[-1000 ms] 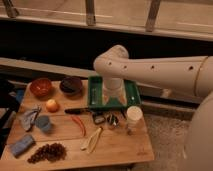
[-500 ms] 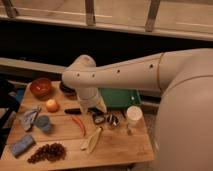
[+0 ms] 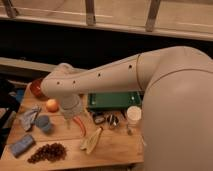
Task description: Place grapes in metal cup
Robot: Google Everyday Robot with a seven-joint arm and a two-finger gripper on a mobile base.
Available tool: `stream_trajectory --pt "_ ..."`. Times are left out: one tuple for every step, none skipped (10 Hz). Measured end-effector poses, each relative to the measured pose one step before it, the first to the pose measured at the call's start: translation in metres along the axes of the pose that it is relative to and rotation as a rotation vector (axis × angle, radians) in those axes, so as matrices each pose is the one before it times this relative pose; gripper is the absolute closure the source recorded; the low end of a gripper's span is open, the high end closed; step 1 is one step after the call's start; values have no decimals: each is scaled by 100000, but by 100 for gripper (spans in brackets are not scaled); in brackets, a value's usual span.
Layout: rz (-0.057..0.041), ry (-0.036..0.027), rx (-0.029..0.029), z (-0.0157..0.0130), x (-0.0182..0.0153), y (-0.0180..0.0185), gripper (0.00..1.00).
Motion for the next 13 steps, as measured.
stream_trajectory --pt "-910 -137 118 31 -2 2 35" --pt "297 -5 -28 5 16 -131 35" --pt "-164 5 10 -11 -2 83 35" --pt "-129 753 560 63 62 -32 35" --pt "139 2336 572 516 -51 -26 35" --pt "-1407 1280 -284 610 -254 440 35" --pt "-2093 1087 -681 581 -522 746 35" --pt "-3510 531 -1297 584 -1043 1302 35" --pt "-3594 -213 -1365 383 -791 1168 35" --pt "-2996 -790 -677 124 -433 580 35" --pt "-3842 -1677 -828 34 -424 721 35" --pt "-6340 -2806 -340 15 -566 1349 35" --pt "-6130 -2681 -428 -42 -377 1249 35"
